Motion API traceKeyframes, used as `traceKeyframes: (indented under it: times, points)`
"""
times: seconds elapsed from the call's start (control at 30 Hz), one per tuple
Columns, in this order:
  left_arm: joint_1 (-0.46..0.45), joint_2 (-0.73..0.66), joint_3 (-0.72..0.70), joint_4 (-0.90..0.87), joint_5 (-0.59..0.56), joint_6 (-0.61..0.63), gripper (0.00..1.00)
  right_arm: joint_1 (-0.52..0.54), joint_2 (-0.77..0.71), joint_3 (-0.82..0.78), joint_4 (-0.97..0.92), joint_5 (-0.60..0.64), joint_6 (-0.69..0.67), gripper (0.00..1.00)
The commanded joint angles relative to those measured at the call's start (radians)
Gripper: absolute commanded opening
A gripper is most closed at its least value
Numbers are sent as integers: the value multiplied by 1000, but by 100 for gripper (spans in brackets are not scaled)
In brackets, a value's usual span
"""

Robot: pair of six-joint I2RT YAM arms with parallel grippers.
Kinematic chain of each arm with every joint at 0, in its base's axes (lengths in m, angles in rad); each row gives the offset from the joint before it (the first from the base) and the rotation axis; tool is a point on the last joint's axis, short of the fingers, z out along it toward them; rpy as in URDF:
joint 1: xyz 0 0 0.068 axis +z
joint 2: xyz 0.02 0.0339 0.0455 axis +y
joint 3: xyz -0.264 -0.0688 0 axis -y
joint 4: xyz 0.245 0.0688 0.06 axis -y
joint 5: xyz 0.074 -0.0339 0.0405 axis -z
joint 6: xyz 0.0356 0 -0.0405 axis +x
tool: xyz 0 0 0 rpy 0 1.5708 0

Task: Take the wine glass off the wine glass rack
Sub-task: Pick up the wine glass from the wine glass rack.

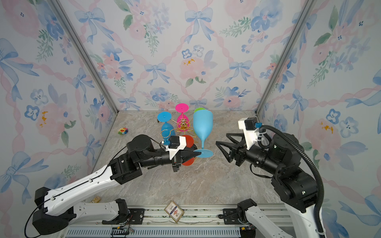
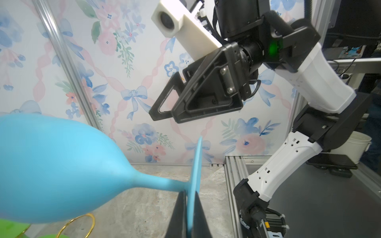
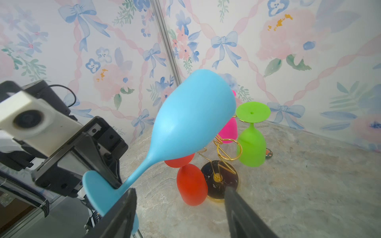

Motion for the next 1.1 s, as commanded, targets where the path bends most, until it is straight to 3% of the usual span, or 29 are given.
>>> traceKeyframes:
  times: [0.0, 0.27, 0.53, 0.77, 1.07]
  points:
    - [-48, -22, -27, 2, -220, 199, 0, -45, 36, 50, -70, 26, 107, 70]
    - [-201, 15, -96, 5, -572, 541, 0, -258, 144, 103, -7, -280, 304, 67]
    - [-306, 98, -104, 33, -842, 735, 0, -266, 215, 178, -59, -298, 368, 65]
    - [-372, 141, -180, 197, -1023, 920, 0, -273, 193, 159, -131, -268, 379, 65]
    - [-389, 177, -299, 443, -1114, 1128, 0, -281, 171, 181, -313, -191, 328, 64]
